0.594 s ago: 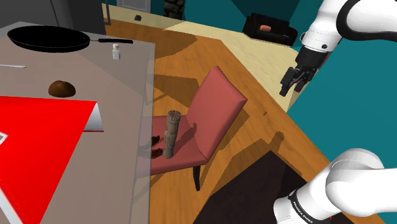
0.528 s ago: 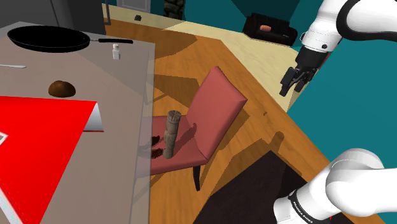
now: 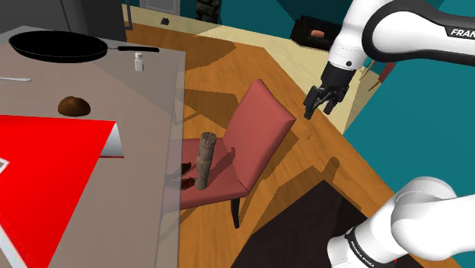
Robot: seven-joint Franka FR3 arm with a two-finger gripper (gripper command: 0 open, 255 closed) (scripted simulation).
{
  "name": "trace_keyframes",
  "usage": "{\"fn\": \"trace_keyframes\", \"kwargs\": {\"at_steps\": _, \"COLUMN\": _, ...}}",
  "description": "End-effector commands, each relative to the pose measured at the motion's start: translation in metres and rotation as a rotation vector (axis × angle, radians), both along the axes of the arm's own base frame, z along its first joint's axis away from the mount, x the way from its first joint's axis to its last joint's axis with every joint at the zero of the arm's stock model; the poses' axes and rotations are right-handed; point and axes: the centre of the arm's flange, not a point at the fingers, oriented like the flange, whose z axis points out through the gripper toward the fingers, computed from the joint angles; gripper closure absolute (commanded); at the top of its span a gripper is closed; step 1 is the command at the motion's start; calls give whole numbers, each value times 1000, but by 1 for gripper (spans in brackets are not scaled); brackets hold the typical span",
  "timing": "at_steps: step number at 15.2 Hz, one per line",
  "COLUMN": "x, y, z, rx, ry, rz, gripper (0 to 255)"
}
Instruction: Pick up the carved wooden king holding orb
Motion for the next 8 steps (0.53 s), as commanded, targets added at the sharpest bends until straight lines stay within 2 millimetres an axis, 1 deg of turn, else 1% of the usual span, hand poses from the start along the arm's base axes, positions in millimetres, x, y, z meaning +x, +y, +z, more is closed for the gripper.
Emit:
{"fn": "trace_keyframes", "kwargs": {"at_steps": 1, "x": 14, "y": 19, "z": -17, "rx": 1, "ry": -8, "rz": -4, "gripper": 0}}
{"fn": "trace_keyframes", "kwargs": {"at_steps": 8, "x": 65, "y": 82, "z": -58, "rx": 1, "ry": -33, "rz": -14, "gripper": 0}}
